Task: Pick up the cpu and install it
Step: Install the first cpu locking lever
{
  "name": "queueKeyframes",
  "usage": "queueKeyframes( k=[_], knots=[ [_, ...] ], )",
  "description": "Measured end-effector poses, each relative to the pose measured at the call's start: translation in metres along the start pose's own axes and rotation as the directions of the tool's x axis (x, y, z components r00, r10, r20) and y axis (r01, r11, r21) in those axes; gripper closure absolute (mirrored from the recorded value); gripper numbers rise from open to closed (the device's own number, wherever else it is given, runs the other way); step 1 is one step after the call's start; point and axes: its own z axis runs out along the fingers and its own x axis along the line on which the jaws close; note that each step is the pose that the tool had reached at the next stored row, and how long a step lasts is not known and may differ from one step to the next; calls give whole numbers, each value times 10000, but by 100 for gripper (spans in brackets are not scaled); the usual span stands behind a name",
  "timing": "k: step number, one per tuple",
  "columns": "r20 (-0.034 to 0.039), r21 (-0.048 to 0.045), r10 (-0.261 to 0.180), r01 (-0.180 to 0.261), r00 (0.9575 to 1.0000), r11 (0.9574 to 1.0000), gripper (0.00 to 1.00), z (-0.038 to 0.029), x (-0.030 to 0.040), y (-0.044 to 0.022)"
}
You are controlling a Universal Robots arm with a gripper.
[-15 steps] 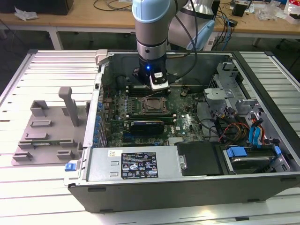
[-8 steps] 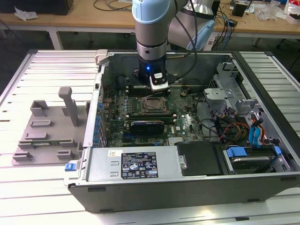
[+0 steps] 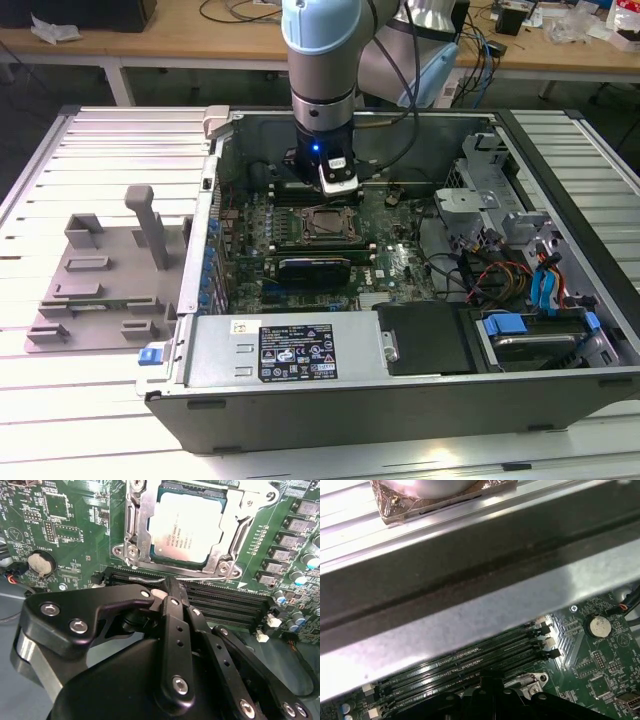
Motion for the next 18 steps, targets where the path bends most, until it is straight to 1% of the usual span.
queueKeyframes(
  k=[6,9,11,15,18],
  knots=[
    [14,16,42,-42,10000,10000,89,9,3,22],
    [36,53,79,-79,10000,10000,89,15,-4,25],
    [58,96,113,-113,9999,9999,89,24,-13,26],
    [88,142,170,-171,9998,9998,89,42,-24,29],
    [128,207,239,-242,9996,9995,89,50,-31,43]
  ],
)
